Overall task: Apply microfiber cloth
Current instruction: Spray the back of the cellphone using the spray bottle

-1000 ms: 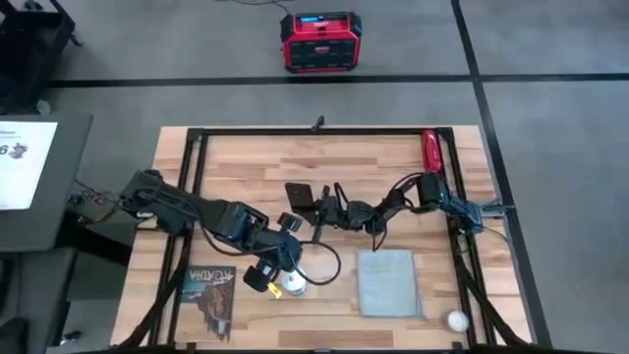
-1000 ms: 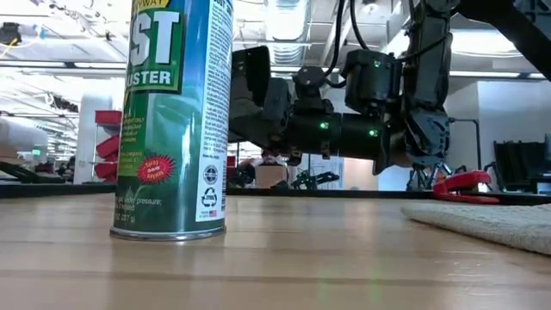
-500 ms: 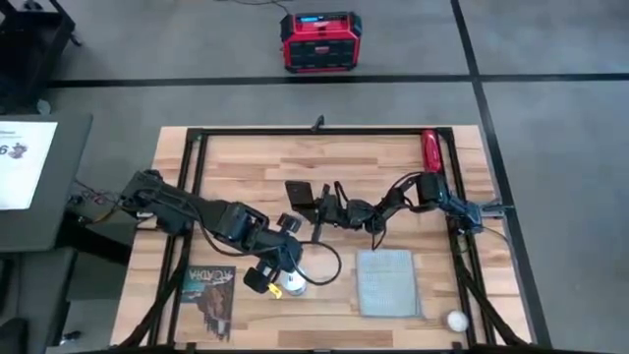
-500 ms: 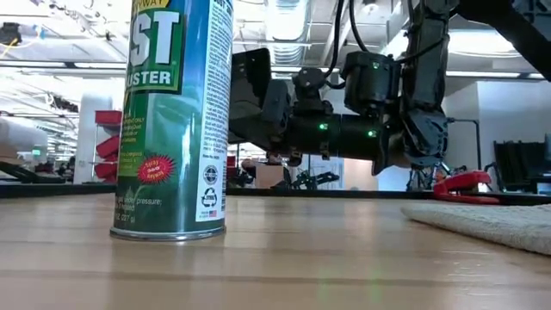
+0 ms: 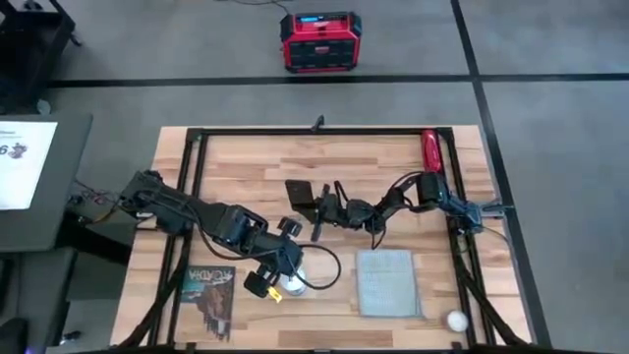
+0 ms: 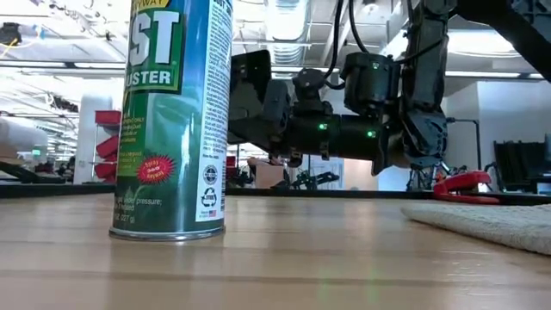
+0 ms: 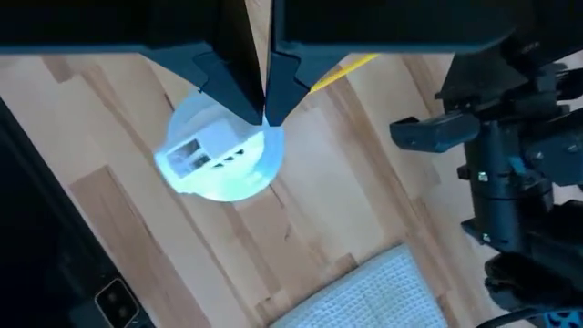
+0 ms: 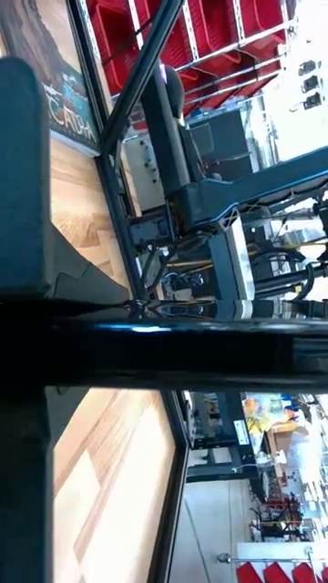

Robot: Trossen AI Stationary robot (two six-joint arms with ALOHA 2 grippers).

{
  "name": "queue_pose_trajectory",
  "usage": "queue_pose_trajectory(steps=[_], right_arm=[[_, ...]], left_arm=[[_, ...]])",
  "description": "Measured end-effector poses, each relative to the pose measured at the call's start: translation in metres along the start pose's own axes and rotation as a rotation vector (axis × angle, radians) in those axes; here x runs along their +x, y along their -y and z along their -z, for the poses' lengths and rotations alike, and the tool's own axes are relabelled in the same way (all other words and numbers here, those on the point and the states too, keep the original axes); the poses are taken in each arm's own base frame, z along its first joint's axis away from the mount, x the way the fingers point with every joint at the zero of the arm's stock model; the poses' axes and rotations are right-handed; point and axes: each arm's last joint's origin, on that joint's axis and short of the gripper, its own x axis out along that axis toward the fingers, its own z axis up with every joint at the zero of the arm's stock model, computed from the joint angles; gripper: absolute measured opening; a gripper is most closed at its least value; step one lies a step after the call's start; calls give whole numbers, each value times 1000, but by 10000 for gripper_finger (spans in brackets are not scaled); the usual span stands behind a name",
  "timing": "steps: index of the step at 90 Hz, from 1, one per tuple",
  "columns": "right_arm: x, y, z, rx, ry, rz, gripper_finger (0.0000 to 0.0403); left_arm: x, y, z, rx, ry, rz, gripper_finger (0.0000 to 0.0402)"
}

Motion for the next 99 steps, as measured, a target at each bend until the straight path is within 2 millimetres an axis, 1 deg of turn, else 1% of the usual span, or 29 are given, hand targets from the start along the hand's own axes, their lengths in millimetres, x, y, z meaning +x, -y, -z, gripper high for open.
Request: queue_pose_trajectory(steps=[37, 99], right_arm=[[0, 0, 0, 0, 0, 0, 12], [0, -1, 0, 3, 0, -3, 11]], left_arm=[[1, -4, 0, -9, 1, -5, 0], [2, -3, 0, -50, -1, 8, 0]])
